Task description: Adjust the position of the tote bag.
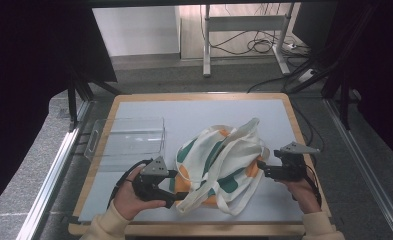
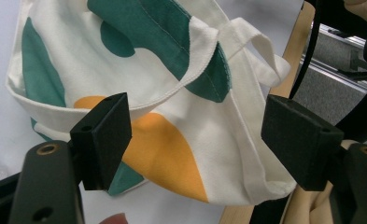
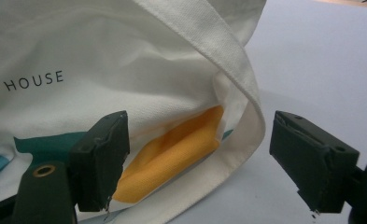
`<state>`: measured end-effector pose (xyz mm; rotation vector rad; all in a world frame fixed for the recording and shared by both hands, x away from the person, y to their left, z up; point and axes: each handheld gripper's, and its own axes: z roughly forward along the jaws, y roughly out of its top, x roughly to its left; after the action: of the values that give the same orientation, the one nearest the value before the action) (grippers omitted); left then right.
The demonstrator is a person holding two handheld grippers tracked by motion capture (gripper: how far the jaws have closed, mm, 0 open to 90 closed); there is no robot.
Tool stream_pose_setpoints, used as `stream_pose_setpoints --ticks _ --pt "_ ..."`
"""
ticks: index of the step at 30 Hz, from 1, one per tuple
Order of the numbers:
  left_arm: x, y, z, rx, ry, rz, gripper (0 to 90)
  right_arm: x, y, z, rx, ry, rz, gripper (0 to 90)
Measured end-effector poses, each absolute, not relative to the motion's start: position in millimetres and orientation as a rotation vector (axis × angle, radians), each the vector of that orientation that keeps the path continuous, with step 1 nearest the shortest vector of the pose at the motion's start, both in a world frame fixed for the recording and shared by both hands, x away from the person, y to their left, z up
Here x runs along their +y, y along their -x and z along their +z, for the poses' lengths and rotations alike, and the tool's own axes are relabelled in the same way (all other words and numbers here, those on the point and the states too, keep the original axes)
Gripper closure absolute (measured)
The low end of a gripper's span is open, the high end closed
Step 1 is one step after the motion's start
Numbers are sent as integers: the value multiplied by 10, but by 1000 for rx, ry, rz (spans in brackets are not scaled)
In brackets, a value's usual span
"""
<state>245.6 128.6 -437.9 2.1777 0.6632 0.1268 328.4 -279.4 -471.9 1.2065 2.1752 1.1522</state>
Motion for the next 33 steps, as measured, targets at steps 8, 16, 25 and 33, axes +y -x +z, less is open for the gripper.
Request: stream_pose_setpoints --ticks 8,16,25,33 --pt "1169 -2384 -4353 633 -2184 124 248 -2804 -3284 -4706 2168 -1210 1157 201" --pt "987 -2323 -4435 604 -2228 97 249 -2814 -3288 -4713 2165 -1223 1141 202" --pt "859 -2339 -4618 609 -2308 86 283 -2805 -3292 -4730 2171 -1226 1122 200" --pt "870 -2387 -4694 649 -2330 101 466 -2810 -3303 -4748 2172 -1234 1102 200"
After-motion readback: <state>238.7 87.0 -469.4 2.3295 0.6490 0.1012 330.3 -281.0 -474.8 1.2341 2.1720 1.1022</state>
